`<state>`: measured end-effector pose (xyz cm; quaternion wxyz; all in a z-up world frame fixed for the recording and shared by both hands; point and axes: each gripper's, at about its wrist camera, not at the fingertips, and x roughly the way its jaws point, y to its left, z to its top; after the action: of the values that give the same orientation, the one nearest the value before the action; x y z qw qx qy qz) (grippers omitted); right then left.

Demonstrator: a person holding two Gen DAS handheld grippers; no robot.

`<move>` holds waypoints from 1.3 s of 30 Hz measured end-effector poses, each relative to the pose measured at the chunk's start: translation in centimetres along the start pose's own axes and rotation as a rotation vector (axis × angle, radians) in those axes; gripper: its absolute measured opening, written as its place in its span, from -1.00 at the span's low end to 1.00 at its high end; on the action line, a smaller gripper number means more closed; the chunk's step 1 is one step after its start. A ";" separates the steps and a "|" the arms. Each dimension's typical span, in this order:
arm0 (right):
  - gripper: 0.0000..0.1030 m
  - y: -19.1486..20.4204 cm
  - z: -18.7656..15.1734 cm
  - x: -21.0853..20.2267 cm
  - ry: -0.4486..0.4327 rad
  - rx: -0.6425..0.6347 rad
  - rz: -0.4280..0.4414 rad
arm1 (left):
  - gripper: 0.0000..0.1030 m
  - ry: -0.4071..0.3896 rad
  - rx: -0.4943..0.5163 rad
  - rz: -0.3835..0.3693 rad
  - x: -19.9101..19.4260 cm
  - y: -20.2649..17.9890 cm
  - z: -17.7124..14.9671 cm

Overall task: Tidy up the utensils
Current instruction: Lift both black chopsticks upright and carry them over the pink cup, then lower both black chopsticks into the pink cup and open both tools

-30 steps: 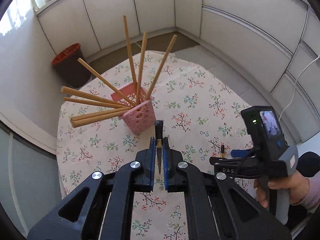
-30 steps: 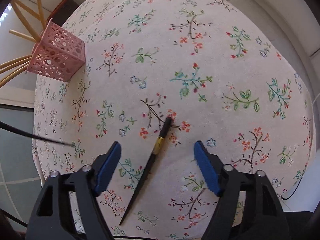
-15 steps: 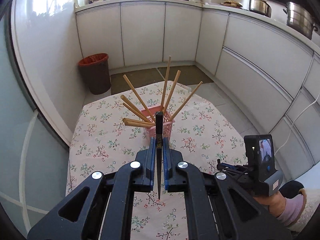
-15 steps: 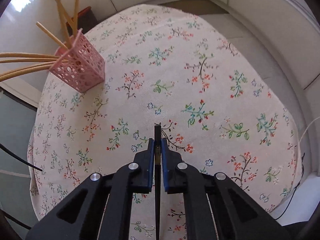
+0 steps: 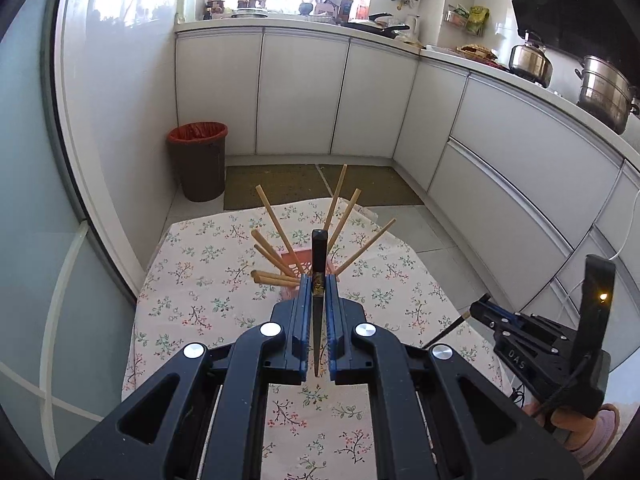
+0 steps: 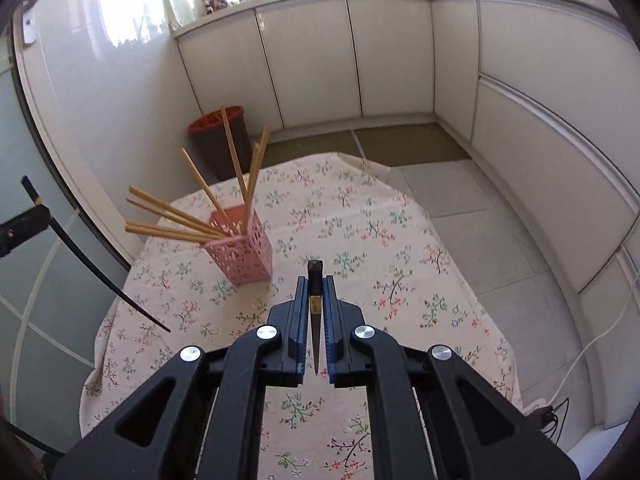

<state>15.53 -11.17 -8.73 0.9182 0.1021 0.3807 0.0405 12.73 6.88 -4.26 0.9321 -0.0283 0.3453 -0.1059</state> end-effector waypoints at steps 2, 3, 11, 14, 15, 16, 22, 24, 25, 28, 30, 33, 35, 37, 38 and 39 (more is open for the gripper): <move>-0.86 -0.1 1.7 -1.8 -0.052 0.005 0.033 | -0.88 -0.013 -0.002 -0.003 -0.2 -0.1 0.8; -0.86 0.0 2.5 -2.5 -0.075 0.005 0.047 | -0.88 -0.021 -0.003 0.000 -0.3 -0.2 1.3; -0.86 0.4 8.4 -6.6 -0.205 0.011 0.183 | -0.88 -0.068 -0.030 0.028 1.7 -0.1 5.5; -0.86 0.7 9.7 -6.6 -0.221 0.010 0.218 | -0.88 -0.072 -0.042 0.044 3.7 0.0 6.8; -0.86 0.8 10.0 -6.4 -0.223 0.011 0.226 | -0.88 -0.069 -0.049 0.048 4.6 0.1 7.2; -0.86 0.9 10.3 -6.2 -0.223 0.011 0.236 | -0.88 -0.066 -0.056 0.054 5.4 0.3 7.5; -0.86 1.7 11.2 -4.2 -0.225 -0.001 0.267 | -0.86 -0.025 -0.088 0.100 10.7 1.0 7.9; -0.86 2.0 11.2 -3.3 -0.215 0.001 0.274 | -0.67 0.019 -0.087 0.115 12.7 1.3 7.3; -0.86 2.2 11.2 -2.7 -0.210 0.003 0.275 | -0.58 0.033 -0.093 0.128 13.2 1.5 6.9; -0.86 2.5 11.4 -1.4 -0.203 0.003 0.277 | -0.45 -0.008 -0.136 0.103 11.8 2.6 6.3; -0.86 2.9 11.6 -0.7 -0.205 -0.001 0.269 | -0.37 -0.067 -0.162 0.114 9.6 3.4 6.4; -0.86 3.7 11.7 0.4 -0.195 -0.003 0.269 | -0.29 -0.143 -0.211 0.123 6.6 4.9 6.6; -0.86 4.4 11.7 1.1 -0.192 -0.017 0.263 | -0.20 -0.173 -0.230 0.143 5.2 5.7 6.7; -0.86 5.2 11.8 1.9 -0.193 -0.031 0.257 | -0.16 -0.191 -0.242 0.158 4.2 6.4 6.7; -0.85 5.7 11.8 2.3 -0.193 -0.040 0.253 | -0.15 -0.193 -0.244 0.161 4.0 6.7 6.6; -0.85 6.0 11.8 2.7 -0.196 -0.048 0.246 | -0.15 -0.190 -0.246 0.162 3.9 6.9 6.5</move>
<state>25.80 -6.72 -1.21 0.9411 0.1293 0.2730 0.1518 21.10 12.66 -2.68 0.9555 -0.1241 0.2673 0.0157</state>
